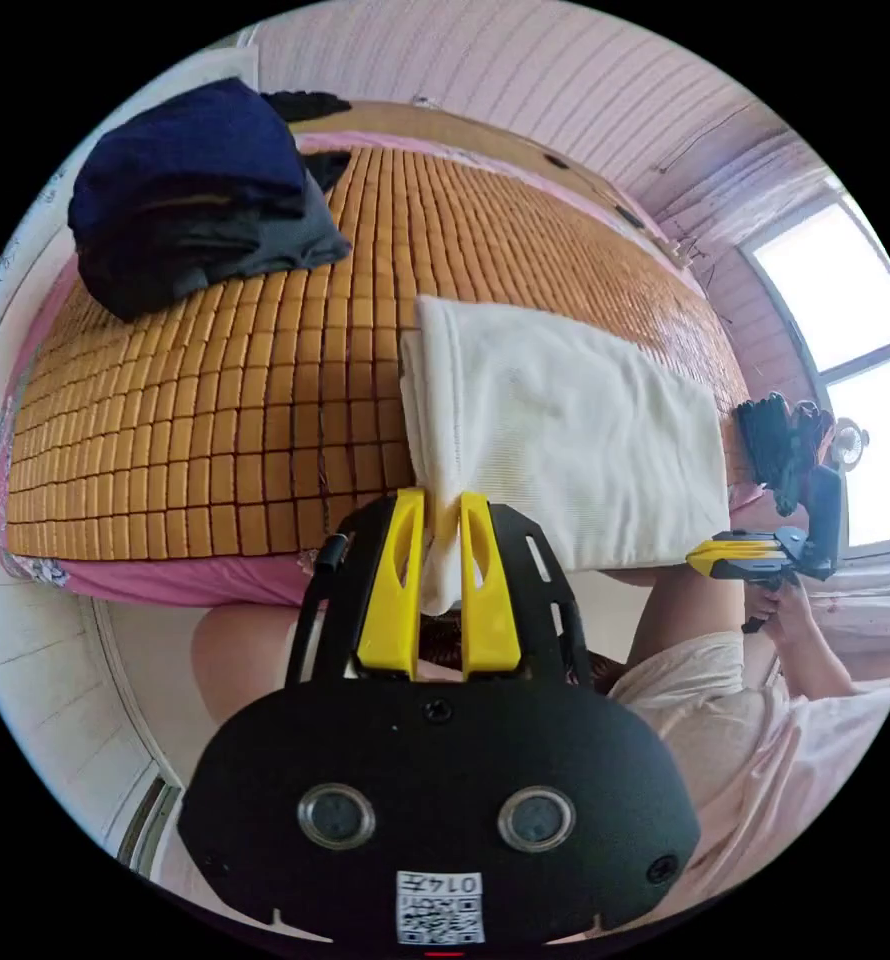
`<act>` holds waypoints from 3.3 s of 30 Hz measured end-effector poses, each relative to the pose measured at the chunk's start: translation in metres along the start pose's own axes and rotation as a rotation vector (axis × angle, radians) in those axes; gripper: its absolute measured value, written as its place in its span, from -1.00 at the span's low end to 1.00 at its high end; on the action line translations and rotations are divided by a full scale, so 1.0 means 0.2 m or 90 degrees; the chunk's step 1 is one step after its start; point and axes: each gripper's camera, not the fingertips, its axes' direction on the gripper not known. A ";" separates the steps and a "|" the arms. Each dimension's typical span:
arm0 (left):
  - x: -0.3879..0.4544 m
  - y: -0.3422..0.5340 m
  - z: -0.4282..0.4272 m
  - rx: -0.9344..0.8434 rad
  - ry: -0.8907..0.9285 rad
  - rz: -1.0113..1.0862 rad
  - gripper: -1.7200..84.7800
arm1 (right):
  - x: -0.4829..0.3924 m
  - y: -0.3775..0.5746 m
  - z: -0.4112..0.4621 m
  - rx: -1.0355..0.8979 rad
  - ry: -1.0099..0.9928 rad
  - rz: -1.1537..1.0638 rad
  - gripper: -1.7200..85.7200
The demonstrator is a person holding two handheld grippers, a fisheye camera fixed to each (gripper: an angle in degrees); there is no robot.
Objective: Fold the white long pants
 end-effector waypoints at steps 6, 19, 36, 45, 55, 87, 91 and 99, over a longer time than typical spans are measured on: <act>-0.04 0.02 0.05 0.007 0.012 -0.010 -0.78 | -0.12 -0.05 -0.01 -0.012 0.147 0.013 -0.96; 0.99 0.11 0.40 -0.030 0.103 0.362 -0.94 | -0.43 -0.97 0.00 -0.074 0.448 -0.169 -0.97; 1.31 0.09 0.83 -0.093 -0.014 0.441 -0.98 | 0.02 -1.09 -0.14 -0.087 0.295 -0.068 -0.98; 1.44 -0.02 0.67 -0.003 0.151 0.464 -0.90 | 0.57 -0.02 -0.78 0.153 0.253 0.158 -0.69; 1.93 -0.89 0.75 -0.018 0.164 0.521 -0.70 | 1.08 0.55 -0.59 0.117 0.071 0.284 -0.53; 0.81 -0.94 0.41 0.067 0.135 0.090 -0.87 | 0.60 0.27 -0.17 -0.046 -0.059 -0.151 -0.82; 0.64 -0.66 0.51 0.068 0.205 -0.006 -0.87 | 0.55 0.36 -0.18 -0.034 0.069 -0.153 -0.92; 1.16 -0.65 0.73 0.034 0.223 0.161 -0.90 | 0.44 0.38 -0.25 0.034 0.231 -0.152 -0.97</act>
